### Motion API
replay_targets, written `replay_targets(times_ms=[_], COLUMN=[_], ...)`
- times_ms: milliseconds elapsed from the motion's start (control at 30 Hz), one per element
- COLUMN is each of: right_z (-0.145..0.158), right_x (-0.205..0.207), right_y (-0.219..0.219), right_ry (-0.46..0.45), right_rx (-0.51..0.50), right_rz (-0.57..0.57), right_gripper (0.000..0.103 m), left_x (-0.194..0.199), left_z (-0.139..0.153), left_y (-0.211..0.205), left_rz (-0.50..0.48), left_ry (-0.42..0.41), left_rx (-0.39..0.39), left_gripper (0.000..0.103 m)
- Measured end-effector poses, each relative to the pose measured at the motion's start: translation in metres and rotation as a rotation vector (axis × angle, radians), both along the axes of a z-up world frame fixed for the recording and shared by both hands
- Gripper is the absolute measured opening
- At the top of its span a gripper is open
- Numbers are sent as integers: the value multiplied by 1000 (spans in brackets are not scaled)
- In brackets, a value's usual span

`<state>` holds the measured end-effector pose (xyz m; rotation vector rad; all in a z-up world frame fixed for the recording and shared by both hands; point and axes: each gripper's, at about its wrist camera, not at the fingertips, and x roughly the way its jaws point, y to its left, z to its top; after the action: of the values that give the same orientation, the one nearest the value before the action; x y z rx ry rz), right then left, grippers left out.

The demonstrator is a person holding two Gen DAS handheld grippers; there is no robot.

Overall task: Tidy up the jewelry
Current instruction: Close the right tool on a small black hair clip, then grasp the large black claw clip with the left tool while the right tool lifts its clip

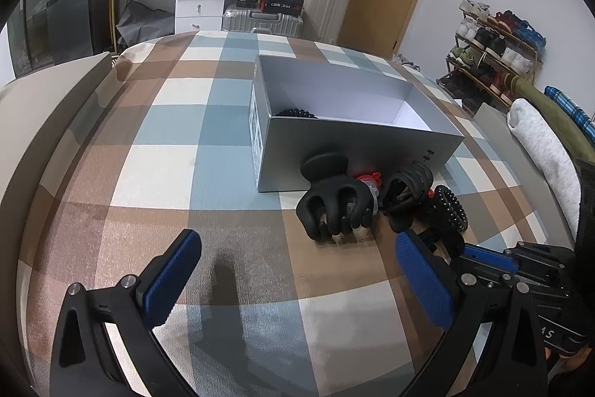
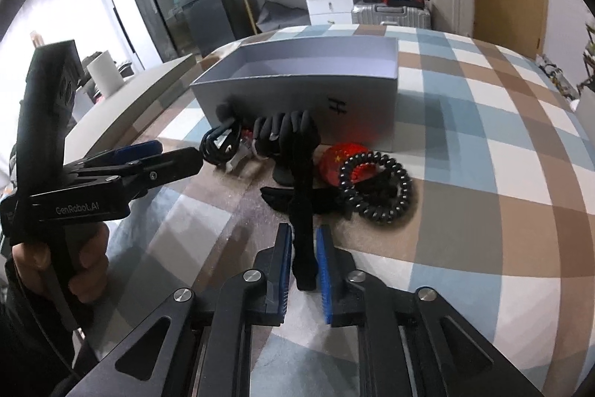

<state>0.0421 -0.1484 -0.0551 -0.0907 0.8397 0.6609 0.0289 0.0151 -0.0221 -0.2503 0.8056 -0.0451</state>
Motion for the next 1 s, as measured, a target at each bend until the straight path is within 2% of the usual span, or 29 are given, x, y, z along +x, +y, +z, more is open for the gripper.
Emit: replay_targets(times_ms=[200, 267, 300, 500, 667, 1000], right_z=[-4, -3, -3, 16, 28, 28], right_x=[9, 11, 10, -2, -4, 8], right_y=[10, 12, 13, 2, -15, -36], right_ry=[-2, -8, -13, -94, -134, -104], right_rx=[-25, -30, -28, 53, 131, 175], right_rz=[13, 19, 22, 44, 6, -71], right_gripper=[20, 12, 12, 12, 12, 12], left_x=[1, 1, 1, 1, 2, 13], left_z=[-1, -2, -2, -2, -2, -1], left_y=[2, 2, 2, 1, 0, -3], left_rz=[1, 2, 2, 4, 12, -36], left_ry=[9, 11, 11, 18, 17, 17], left_rx=[-13, -15, -17, -15, -3, -83], left_gripper=[102, 102, 102, 102, 102, 101])
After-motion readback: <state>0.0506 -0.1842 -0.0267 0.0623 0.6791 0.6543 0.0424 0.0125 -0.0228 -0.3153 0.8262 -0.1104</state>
